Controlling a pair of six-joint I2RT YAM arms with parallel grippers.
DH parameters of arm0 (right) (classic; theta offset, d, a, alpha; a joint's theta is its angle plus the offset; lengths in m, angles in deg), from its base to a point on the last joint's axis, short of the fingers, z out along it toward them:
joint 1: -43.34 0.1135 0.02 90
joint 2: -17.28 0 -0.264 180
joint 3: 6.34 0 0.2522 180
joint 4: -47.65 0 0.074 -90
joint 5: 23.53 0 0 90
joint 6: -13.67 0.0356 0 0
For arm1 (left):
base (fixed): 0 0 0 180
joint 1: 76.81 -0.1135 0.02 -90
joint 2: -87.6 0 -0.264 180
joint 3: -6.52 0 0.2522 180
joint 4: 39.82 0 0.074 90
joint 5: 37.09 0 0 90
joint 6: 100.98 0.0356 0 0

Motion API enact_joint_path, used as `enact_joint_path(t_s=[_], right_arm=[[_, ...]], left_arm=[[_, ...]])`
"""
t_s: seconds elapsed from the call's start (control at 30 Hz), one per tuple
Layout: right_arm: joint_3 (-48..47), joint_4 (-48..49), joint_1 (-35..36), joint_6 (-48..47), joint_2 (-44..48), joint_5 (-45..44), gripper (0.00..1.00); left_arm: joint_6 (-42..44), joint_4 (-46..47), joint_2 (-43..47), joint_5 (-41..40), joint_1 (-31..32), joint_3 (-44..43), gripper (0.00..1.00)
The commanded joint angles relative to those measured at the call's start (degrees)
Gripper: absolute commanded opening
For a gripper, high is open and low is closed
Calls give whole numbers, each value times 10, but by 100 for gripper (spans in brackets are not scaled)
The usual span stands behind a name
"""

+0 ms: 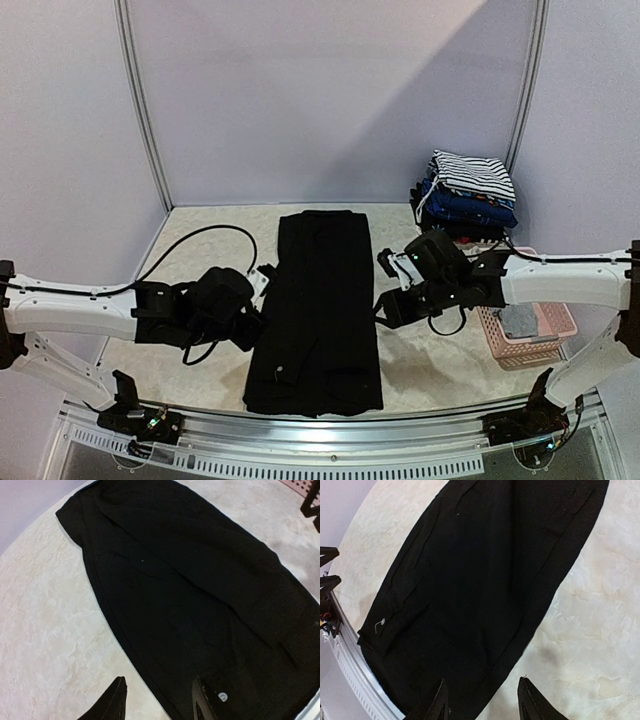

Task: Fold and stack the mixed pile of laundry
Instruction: Pick up the rectangle-folded shirt from the corner of the board.

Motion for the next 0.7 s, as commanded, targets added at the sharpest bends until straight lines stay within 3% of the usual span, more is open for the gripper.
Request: enact_joint_path(t_s=[0.0,0.17,0.37,0.47,0.57,0.67], right_arm=[[34,-9,21,-20,41,49,50],[67,-21,25,1,71,123,53],[126,-14,26,79,79,189,52],[160,11,31,117,77,200,46],[200,72,45,175,89,212,47],[207,68,66,201,89,202,49]], left_arm=[[-11,-46,3,3,63,3,47],[-78,-123,-18,7,106,-17,52],[-152,-129,-23,54,136,15,52],[-192,-129,-5,75,144,39,52],[-218,-115,12,100,157,65,52],[-239,-109,20,116,166,85,52]])
